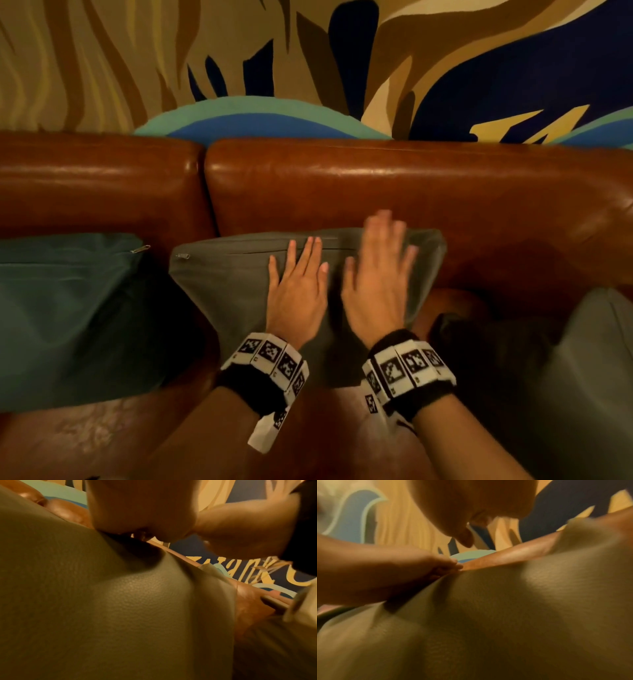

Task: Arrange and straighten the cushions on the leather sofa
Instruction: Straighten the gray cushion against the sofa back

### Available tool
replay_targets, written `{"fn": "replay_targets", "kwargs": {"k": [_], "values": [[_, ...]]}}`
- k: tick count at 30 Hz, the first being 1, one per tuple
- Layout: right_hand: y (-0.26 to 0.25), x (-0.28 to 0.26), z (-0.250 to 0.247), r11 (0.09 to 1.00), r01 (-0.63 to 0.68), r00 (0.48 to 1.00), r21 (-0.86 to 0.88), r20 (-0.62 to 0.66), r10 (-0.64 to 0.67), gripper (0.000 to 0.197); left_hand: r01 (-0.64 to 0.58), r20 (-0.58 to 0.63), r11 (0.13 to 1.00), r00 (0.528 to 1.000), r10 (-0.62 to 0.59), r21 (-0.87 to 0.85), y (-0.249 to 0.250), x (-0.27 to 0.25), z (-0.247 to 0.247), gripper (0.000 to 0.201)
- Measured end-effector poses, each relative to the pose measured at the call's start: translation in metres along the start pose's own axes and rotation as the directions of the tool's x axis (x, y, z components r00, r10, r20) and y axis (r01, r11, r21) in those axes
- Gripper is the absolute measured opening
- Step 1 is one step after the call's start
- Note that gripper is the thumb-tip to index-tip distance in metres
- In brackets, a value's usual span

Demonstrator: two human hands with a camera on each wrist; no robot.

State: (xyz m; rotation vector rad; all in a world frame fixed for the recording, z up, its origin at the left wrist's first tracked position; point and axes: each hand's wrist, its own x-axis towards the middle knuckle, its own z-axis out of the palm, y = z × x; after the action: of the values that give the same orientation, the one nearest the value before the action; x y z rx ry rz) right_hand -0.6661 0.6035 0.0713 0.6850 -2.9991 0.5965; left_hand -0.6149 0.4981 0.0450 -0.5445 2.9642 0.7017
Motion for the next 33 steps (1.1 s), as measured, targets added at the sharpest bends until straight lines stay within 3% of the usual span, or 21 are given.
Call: {"fn": "replay_targets", "kwargs": {"k": [2, 4, 7, 8, 11, 12, 13, 15, 16, 17, 18, 21, 23, 25, 27, 29, 31, 33], "values": [[-0.006, 0.014, 0.014, 0.985, 0.173, 0.936, 0.014, 0.309, -0.169, 0.054, -0.010, 0.014, 0.999, 1.000, 0.010, 0.033, -0.013, 0.004, 0.003, 0.057], [0.015, 0.029, 0.025, 0.978, 0.194, 0.869, -0.078, 0.475, -0.135, 0.057, 0.049, 0.033, 0.989, 0.998, -0.055, 0.141, -0.040, 0.006, 0.002, 0.062], [0.068, 0.041, 0.018, 0.959, 0.153, 0.899, -0.237, 0.437, -0.035, 0.097, 0.108, 0.037, 0.964, 0.992, -0.120, 0.242, -0.085, 0.002, -0.010, 0.068], [0.084, 0.044, 0.011, 0.946, 0.134, 0.900, -0.294, 0.436, 0.008, 0.100, 0.123, 0.037, 0.953, 0.990, -0.138, 0.276, -0.095, 0.000, -0.015, 0.065], [0.096, 0.052, -0.014, 0.895, -0.051, 0.857, -0.443, 0.441, 0.267, 0.065, 0.273, 0.016, 0.902, 0.955, -0.295, 0.333, -0.096, 0.003, -0.026, 0.055], [0.087, 0.055, -0.016, 0.890, -0.091, 0.861, -0.446, 0.414, 0.296, 0.061, 0.315, 0.004, 0.894, 0.943, -0.334, 0.319, -0.084, 0.008, -0.026, 0.056], [0.072, 0.054, -0.015, 0.909, -0.065, 0.890, -0.411, 0.388, 0.239, 0.060, 0.306, -0.012, 0.907, 0.949, -0.316, 0.290, -0.067, 0.012, -0.024, 0.056], [0.032, 0.049, -0.001, 0.965, 0.150, 0.913, -0.216, 0.404, -0.052, 0.057, 0.134, -0.020, 0.965, 0.991, -0.133, 0.224, -0.030, 0.015, -0.009, 0.057], [0.016, 0.045, 0.008, 0.963, 0.246, 0.877, -0.107, 0.448, -0.174, 0.054, 0.035, 0.024, 0.978, 0.999, -0.041, 0.208, -0.018, 0.017, -0.002, 0.056], [0.008, 0.043, 0.014, 0.961, 0.272, 0.829, -0.054, 0.521, -0.205, 0.052, 0.006, 0.074, 0.977, 0.997, -0.022, 0.212, -0.015, 0.017, 0.000, 0.053], [0.012, 0.045, 0.017, 0.970, 0.235, 0.804, -0.067, 0.575, -0.155, 0.051, 0.058, 0.100, 0.974, 0.992, -0.082, 0.221, -0.023, 0.017, -0.003, 0.052], [0.077, 0.053, 0.004, 0.965, 0.007, 0.851, -0.262, 0.508, 0.132, 0.056, 0.240, 0.020, 0.912, 0.965, -0.262, 0.332, -0.089, 0.007, -0.023, 0.052], [0.119, 0.051, -0.015, 0.925, -0.253, 0.788, -0.283, 0.494, 0.366, 0.067, 0.303, -0.044, 0.882, 0.950, -0.308, 0.361, -0.129, -0.009, -0.047, 0.053], [0.141, 0.050, -0.023, 0.839, -0.526, 0.676, -0.139, 0.530, 0.512, 0.085, 0.347, -0.023, 0.905, 0.935, -0.353, 0.248, -0.143, -0.018, -0.069, 0.055], [0.144, 0.049, -0.024, 0.711, -0.694, 0.654, 0.117, 0.515, 0.554, 0.093, 0.398, -0.065, 0.917, 0.915, -0.399, -0.026, -0.137, -0.018, -0.081, 0.050], [0.141, 0.048, -0.032, 0.618, -0.713, 0.695, 0.331, 0.450, 0.561, 0.081, 0.441, -0.130, 0.872, 0.872, -0.473, -0.212, -0.129, -0.018, -0.095, 0.048], [0.136, 0.045, -0.046, 0.625, -0.649, 0.761, 0.433, 0.376, 0.529, 0.050, 0.453, -0.206, 0.819, 0.816, -0.540, -0.353, -0.133, -0.018, -0.107, 0.039], [0.137, 0.041, -0.057, 0.614, -0.599, 0.800, 0.515, 0.341, 0.494, 0.031, 0.437, -0.194, 0.742, 0.782, -0.593, -0.507, -0.140, -0.018, -0.110, 0.039]]}}
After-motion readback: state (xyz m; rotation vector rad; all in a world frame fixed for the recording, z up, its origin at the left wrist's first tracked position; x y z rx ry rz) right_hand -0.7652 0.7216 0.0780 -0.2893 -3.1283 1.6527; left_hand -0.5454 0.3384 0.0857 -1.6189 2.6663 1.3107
